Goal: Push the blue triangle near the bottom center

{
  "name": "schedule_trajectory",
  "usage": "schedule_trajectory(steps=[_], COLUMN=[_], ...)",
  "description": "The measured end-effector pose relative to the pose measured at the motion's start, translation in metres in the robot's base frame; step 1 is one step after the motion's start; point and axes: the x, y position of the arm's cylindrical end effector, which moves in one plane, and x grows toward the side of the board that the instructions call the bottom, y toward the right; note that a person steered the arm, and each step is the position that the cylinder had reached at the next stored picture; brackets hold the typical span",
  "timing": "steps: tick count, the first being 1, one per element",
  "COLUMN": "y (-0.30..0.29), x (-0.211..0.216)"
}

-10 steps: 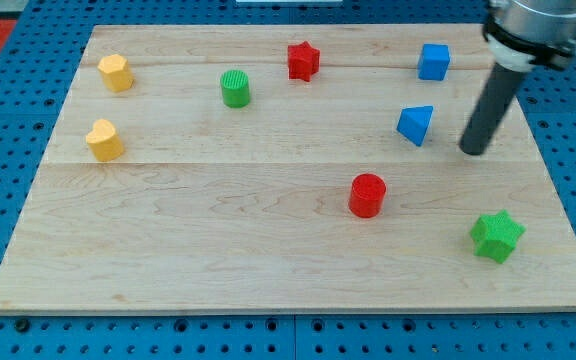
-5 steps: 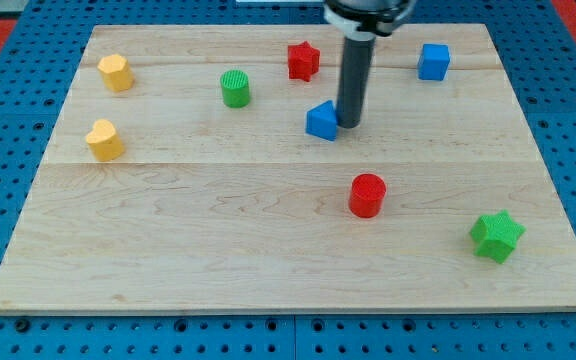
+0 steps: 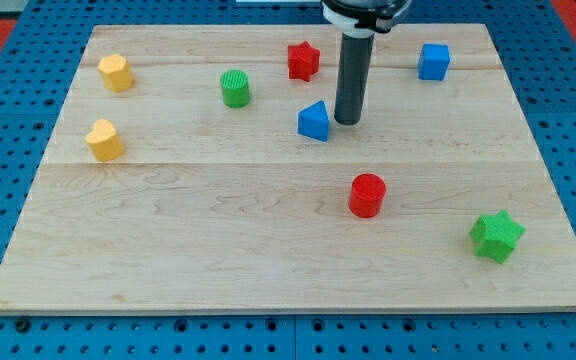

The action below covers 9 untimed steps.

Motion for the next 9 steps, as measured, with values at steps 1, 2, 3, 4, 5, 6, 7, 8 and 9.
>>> schedule_trajectory(steps=[1, 2, 3, 4, 5, 6, 7, 8, 9], y=[-0.009, -0.009, -0.043, -0.072, -0.086, -0.098, -0.091, -0.12, -0.128], x=[-0.002, -0.014, 0.006, 0.034, 0.081, 0.117, 0.094, 0.089, 0.123])
